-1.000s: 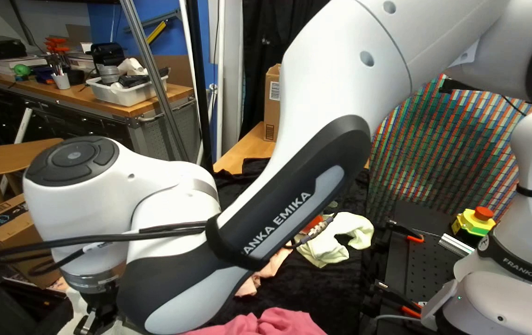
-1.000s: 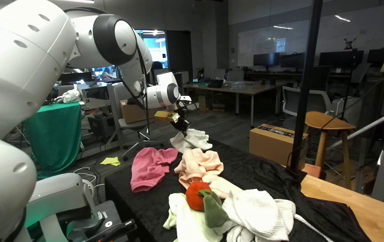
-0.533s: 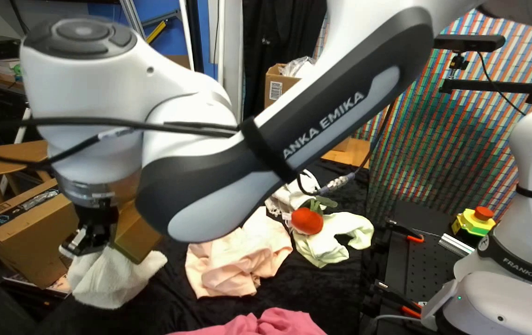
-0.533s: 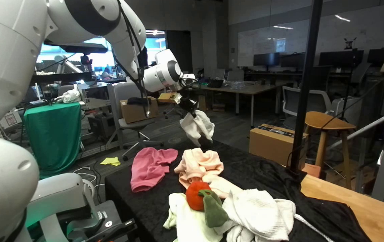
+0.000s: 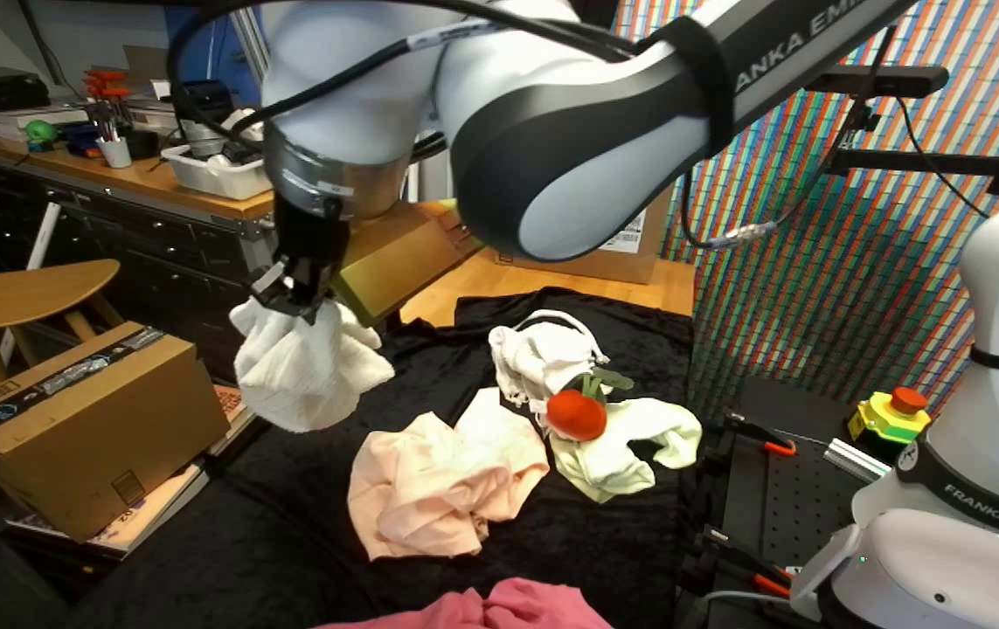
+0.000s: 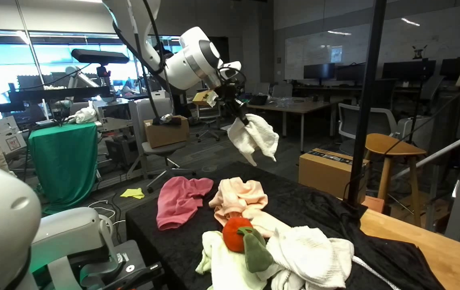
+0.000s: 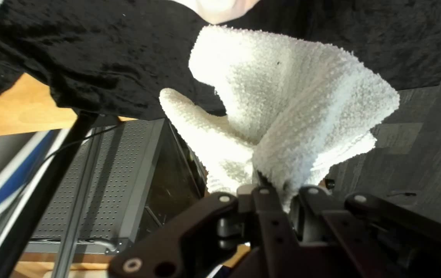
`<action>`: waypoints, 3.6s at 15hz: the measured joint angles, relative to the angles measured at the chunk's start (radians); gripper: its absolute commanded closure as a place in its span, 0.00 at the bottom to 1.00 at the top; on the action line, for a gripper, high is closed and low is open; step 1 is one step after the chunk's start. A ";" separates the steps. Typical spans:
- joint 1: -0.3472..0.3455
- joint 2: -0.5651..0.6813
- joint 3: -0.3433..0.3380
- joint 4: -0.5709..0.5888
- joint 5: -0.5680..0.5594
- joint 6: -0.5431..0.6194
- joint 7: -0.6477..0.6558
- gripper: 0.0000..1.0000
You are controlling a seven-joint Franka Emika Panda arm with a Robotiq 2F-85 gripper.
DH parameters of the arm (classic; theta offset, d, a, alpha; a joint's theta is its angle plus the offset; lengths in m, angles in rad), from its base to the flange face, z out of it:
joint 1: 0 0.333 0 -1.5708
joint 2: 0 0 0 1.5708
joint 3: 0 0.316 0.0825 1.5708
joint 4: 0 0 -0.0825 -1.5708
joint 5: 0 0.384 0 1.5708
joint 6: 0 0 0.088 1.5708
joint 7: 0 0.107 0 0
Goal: Pile up the things on the table
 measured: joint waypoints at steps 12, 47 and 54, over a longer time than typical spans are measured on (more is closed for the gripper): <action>-0.373 -0.331 0.258 -0.407 0.040 -0.137 0.049 0.95; -0.345 -0.014 0.453 -0.274 0.185 -0.119 -0.269 0.00; -0.305 0.139 0.426 -0.154 0.207 -0.120 -0.379 0.00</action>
